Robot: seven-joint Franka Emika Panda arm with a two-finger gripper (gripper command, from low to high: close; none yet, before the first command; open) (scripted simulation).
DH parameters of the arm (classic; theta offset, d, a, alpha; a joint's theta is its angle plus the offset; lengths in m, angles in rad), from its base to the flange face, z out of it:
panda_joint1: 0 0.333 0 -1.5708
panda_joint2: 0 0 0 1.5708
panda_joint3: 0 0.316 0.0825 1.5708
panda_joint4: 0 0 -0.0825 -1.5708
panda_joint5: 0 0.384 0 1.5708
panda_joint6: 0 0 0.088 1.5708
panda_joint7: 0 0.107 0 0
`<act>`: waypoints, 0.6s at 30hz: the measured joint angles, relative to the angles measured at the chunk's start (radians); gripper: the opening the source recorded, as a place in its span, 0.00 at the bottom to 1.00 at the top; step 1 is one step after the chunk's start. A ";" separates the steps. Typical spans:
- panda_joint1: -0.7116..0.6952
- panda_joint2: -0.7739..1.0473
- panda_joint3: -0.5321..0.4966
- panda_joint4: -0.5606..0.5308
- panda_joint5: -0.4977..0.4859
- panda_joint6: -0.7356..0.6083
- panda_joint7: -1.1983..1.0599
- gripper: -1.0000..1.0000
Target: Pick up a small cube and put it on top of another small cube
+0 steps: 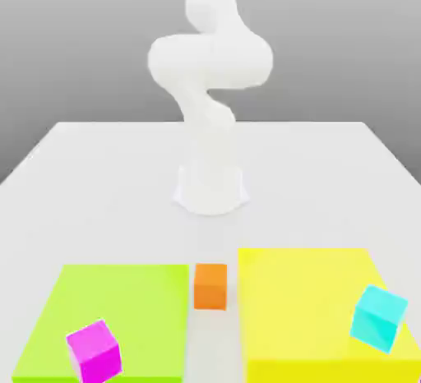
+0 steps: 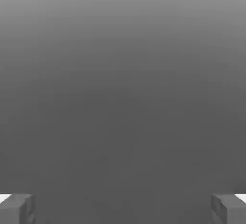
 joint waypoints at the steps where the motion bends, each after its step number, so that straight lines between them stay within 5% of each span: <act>1: 0.016 0.024 -0.018 -0.022 -0.005 0.019 -0.049 0.50; 18: 0.250 0.406 -0.273 -0.367 -0.067 0.322 -0.820 0.50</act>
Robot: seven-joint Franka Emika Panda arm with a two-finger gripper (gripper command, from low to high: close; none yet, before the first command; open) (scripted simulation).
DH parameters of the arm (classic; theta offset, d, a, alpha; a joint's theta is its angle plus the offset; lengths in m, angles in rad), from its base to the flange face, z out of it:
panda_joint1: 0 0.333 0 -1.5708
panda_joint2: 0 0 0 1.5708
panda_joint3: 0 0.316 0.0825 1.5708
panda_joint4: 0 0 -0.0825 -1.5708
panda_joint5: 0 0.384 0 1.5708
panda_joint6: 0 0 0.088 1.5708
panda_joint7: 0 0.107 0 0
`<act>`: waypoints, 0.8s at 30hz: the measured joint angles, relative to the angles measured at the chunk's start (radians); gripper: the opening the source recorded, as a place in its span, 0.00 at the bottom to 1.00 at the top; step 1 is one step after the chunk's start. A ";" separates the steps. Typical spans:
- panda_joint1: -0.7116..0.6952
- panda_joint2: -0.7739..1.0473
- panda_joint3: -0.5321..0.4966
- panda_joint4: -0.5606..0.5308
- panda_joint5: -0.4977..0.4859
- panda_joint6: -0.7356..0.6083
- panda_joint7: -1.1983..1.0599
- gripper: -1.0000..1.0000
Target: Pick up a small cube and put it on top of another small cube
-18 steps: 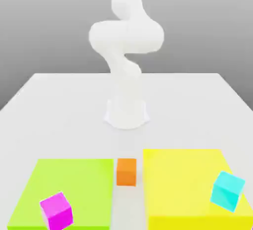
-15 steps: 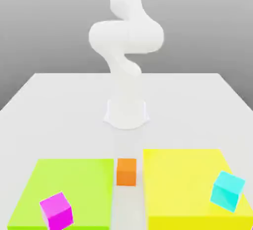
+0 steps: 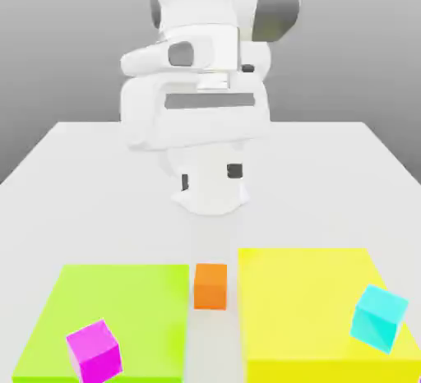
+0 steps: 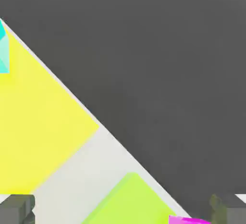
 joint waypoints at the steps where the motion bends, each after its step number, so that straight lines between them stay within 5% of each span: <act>1: 0.009 0.023 -0.009 -0.020 -0.001 0.018 -0.046 0.50; 12: 0.093 0.260 -0.093 -0.220 -0.025 0.208 -0.512 0.50; 18: 0.115 0.376 -0.059 -0.201 0.170 0.295 -0.672 0.50; 24: -0.020 0.496 0.135 -0.176 0.405 0.385 -0.842 0.50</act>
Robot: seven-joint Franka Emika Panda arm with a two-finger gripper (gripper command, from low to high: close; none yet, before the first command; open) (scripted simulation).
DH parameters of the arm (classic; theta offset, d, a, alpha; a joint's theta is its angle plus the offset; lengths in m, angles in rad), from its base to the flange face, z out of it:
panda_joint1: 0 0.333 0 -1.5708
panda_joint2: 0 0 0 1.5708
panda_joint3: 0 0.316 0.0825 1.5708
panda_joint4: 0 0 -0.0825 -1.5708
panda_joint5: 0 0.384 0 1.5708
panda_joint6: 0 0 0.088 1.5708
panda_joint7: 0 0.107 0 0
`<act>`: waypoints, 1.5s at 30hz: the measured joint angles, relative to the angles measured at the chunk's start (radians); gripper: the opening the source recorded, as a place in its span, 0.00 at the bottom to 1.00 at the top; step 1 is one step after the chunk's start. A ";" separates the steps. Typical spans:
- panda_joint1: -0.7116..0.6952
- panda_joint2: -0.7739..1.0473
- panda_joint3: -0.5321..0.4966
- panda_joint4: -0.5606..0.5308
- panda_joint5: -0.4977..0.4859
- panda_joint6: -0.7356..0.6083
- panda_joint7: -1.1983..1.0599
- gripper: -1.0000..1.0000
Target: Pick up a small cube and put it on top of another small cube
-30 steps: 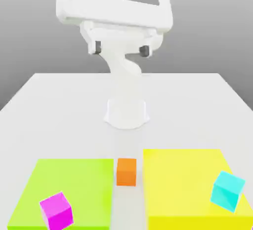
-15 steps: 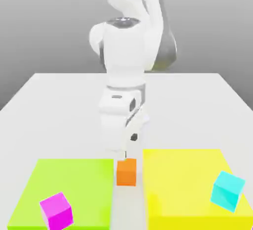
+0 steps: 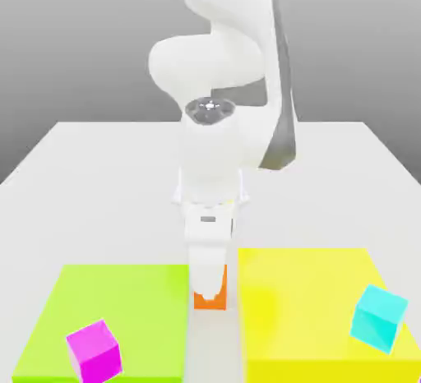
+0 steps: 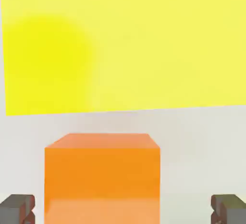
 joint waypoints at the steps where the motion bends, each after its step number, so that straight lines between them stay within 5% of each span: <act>1: -0.031 0.019 0.038 0.003 0.024 0.016 -0.017 0.50; 3: -0.094 0.057 0.108 0.007 0.049 0.049 -0.033 0.50; 4: -0.112 0.073 0.132 0.009 0.066 0.062 -0.045 0.00; 10: -0.124 0.081 0.145 0.009 0.072 0.067 -0.049 0.00; 14: -0.057 0.029 0.063 0.004 0.023 0.023 -0.017 0.00; 20: 0.031 -0.089 -0.084 -0.019 -0.192 -0.067 0.138 0.00; 27: -0.016 -0.220 -0.089 -0.052 -0.388 -0.168 0.283 0.00; 33: -0.093 -0.181 -0.112 0.122 -0.404 -0.313 0.523 0.00; 45: -0.173 -0.050 -0.178 0.555 -0.282 -0.619 0.999 0.00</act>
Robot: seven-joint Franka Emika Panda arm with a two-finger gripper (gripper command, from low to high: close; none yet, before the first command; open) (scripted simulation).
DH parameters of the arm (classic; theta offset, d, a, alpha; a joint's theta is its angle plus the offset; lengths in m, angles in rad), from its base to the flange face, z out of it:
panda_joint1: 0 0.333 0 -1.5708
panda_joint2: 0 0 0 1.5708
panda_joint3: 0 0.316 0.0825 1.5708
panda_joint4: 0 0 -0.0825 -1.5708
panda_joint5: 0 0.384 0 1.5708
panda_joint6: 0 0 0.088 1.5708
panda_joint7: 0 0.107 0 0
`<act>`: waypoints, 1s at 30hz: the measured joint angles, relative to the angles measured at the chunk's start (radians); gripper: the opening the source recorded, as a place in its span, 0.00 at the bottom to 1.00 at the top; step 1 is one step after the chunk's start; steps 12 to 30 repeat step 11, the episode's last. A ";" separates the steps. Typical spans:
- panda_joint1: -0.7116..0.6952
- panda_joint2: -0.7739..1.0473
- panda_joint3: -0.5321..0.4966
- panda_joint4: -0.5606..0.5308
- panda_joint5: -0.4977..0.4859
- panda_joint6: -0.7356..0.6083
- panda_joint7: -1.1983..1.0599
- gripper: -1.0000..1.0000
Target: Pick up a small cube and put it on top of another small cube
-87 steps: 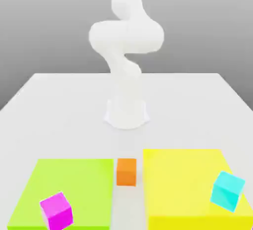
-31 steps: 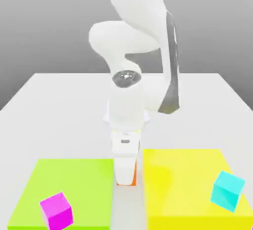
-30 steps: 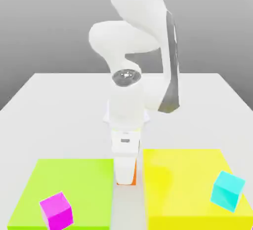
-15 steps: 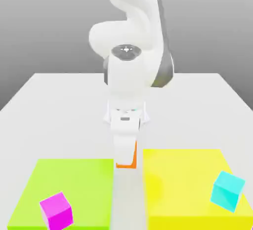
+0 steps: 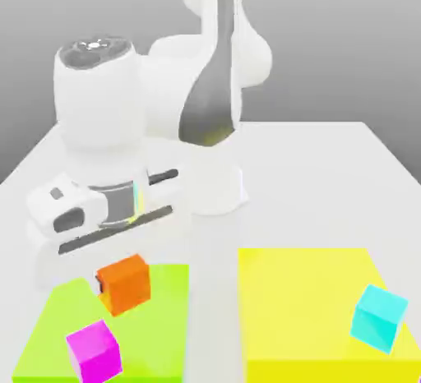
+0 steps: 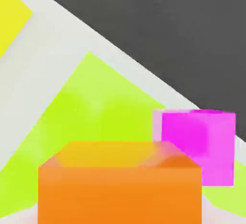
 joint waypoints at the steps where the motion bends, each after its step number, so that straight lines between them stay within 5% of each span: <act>1: -0.005 0.010 -0.006 0.037 0.012 -0.026 0.039 0.00; 5: -0.019 0.117 0.008 0.060 0.087 0.052 0.037 0.00; 6: -0.025 0.143 0.015 0.056 0.103 0.079 0.028 1.00; 30: -0.025 0.143 0.015 0.056 0.103 0.079 0.027 1.00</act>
